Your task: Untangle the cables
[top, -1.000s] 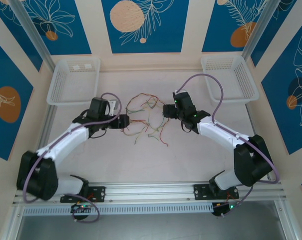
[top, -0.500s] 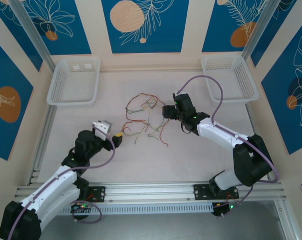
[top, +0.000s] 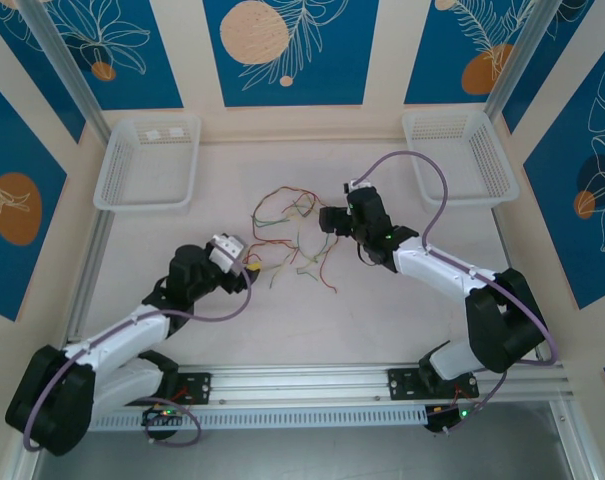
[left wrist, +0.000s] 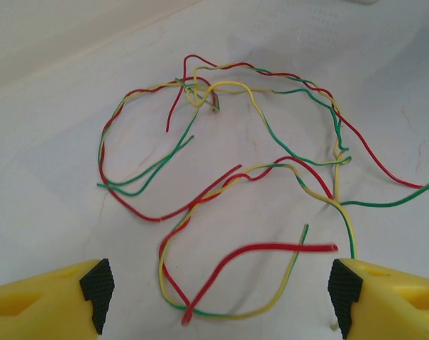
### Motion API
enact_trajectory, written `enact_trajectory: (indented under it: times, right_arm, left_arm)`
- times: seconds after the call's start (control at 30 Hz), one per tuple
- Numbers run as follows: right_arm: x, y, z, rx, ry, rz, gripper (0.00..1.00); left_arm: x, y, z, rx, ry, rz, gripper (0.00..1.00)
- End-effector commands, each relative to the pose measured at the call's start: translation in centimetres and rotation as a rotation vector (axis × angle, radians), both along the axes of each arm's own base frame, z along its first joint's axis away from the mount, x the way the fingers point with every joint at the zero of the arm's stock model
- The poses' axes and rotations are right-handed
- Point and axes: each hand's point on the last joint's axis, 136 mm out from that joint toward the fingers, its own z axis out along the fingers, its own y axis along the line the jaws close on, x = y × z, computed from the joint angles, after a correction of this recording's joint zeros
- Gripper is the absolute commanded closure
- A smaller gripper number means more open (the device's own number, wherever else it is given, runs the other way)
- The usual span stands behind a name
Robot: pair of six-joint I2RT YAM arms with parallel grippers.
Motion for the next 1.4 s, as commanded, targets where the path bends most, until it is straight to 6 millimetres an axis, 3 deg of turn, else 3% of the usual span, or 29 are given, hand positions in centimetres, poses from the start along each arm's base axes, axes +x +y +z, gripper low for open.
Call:
enact_trajectory:
  times: [0.0,0.2,0.3,0.5,0.6,0.7,0.8,0.93,1.2,1.37]
  right_arm:
    - [-0.4,-0.2,0.7,0.024,-0.026,-0.014,0.16]
    - [-0.8,-1.3,1.0,0.009,-0.042,-0.044,0.15]
    - [-1.1,-1.8,1.1,0.002,-0.048,-0.052,0.15]
    - [-1.4,-2.8,0.9,0.010,-0.052,-0.076,0.15]
    - [-1.5,-3.1,0.9,0.012,-0.052,-0.084,0.15]
    - [-1.6,-3.3,1.3,0.011,-0.061,-0.084,0.15]
    - [-1.9,-3.6,1.7,0.015,-0.077,-0.082,0.15]
    - [-2.1,-3.8,1.8,0.033,-0.096,-0.082,0.14]
    - [-2.1,-3.6,1.5,0.067,-0.090,-0.075,0.14]
    - [-2.0,-3.4,1.5,0.085,-0.091,-0.073,0.14]
  left_arm:
    - [1.1,-1.9,1.7,0.015,-0.078,-0.083,0.20]
    - [2.3,-4.1,0.6,0.065,-0.018,-0.179,0.36]
    - [2.9,-4.3,0.4,0.091,-0.027,-0.181,0.40]
    - [2.9,-4.8,-0.2,0.121,-0.001,-0.221,0.67]
    - [2.6,-4.8,-0.2,0.120,0.005,-0.230,0.70]
    - [2.1,-4.6,0.8,0.095,-0.002,-0.218,0.65]
    - [1.1,-4.1,3.4,0.033,-0.069,-0.191,0.44]
    - [-0.4,-2.7,5.2,0.008,-0.147,-0.151,0.28]
    - [-4.2,-4.5,1.1,0.215,-0.173,-0.246,0.21]
    - [-3.0,-4.2,0.1,0.291,-0.195,-0.205,0.20]
